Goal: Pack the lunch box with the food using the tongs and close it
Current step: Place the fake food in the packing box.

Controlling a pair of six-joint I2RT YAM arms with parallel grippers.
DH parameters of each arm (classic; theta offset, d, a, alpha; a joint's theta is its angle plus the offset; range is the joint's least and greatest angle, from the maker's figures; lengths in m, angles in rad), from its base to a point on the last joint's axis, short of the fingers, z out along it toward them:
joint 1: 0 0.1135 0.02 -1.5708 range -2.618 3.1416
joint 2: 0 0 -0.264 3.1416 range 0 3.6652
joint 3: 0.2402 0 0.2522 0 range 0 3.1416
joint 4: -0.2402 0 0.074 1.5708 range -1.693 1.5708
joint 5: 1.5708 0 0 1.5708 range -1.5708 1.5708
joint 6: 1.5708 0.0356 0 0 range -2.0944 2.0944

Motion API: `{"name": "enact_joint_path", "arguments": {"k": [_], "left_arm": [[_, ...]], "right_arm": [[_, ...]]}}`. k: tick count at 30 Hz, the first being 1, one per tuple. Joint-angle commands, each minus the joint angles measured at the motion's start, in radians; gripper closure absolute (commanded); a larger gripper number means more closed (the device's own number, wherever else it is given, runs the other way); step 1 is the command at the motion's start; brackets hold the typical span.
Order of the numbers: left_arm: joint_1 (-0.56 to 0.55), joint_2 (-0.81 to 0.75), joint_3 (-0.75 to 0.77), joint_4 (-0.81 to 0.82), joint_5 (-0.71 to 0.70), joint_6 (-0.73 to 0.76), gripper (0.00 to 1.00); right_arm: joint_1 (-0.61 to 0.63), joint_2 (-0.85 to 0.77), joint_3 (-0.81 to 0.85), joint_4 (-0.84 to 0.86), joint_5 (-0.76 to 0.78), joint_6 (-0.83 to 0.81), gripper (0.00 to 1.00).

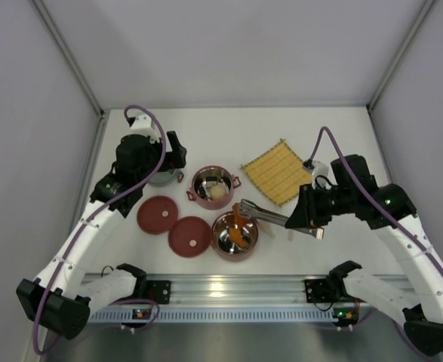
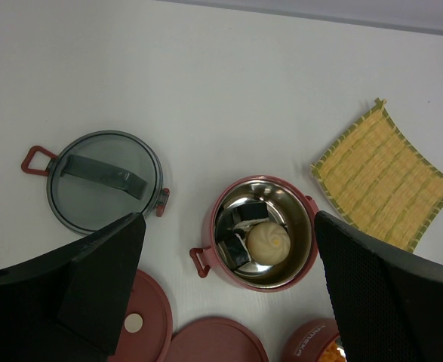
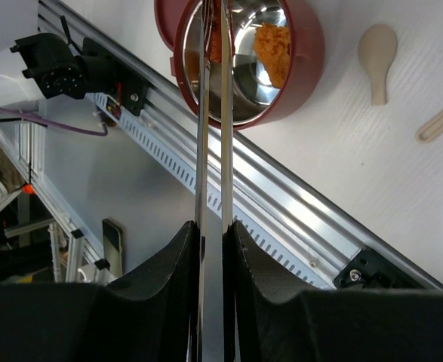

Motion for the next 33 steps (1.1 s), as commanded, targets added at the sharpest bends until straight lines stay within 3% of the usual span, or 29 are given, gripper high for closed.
{"name": "enact_joint_path", "arguments": {"k": [1,8,22,33], "left_arm": [[0.001,-0.004,0.027,0.012,0.006,-0.004,0.01],[0.001,-0.002,0.029,0.012,0.007,-0.004,0.01],[0.003,-0.002,0.029,0.012,0.007,-0.004,0.01],[0.001,-0.004,0.027,0.012,0.006,-0.001,0.01]], "right_arm": [[-0.008,-0.026,-0.013,0.022,-0.045,-0.022,1.00],[-0.005,-0.025,-0.034,0.018,-0.026,-0.031,0.98],[0.000,-0.008,-0.036,0.022,-0.022,-0.039,0.77],[0.006,0.006,-0.028,0.022,-0.023,-0.039,0.69]]}}
